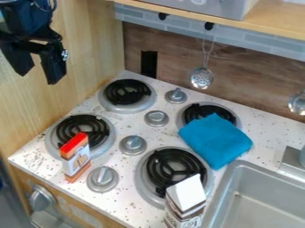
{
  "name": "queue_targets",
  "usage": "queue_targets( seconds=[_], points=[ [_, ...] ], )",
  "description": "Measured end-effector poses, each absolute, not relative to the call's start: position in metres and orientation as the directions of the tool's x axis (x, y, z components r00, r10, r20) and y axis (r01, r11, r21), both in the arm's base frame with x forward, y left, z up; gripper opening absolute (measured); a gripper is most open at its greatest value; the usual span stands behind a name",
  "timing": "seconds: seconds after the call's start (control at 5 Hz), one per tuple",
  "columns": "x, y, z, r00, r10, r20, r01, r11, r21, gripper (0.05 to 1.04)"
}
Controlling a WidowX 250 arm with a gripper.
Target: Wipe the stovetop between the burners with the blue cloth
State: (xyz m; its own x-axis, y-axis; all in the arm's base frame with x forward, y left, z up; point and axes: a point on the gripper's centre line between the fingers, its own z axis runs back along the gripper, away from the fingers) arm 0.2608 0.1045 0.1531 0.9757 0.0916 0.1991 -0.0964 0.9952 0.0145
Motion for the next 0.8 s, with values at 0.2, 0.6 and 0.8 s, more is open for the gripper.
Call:
queue_targets(
  seconds=[0.2,0.6,0.8],
  points=[
    [0.260,0.104,0.146,0.980,0.093,0.178,-0.096,0.995,0.007,1.001],
    [0.277,0.076,0.129,0.977,0.015,0.214,-0.011,1.000,-0.019,1.001],
    [0.292,0.052,0.115,0.971,-0.044,0.235,0.054,0.998,-0.038,1.001]
  ],
)
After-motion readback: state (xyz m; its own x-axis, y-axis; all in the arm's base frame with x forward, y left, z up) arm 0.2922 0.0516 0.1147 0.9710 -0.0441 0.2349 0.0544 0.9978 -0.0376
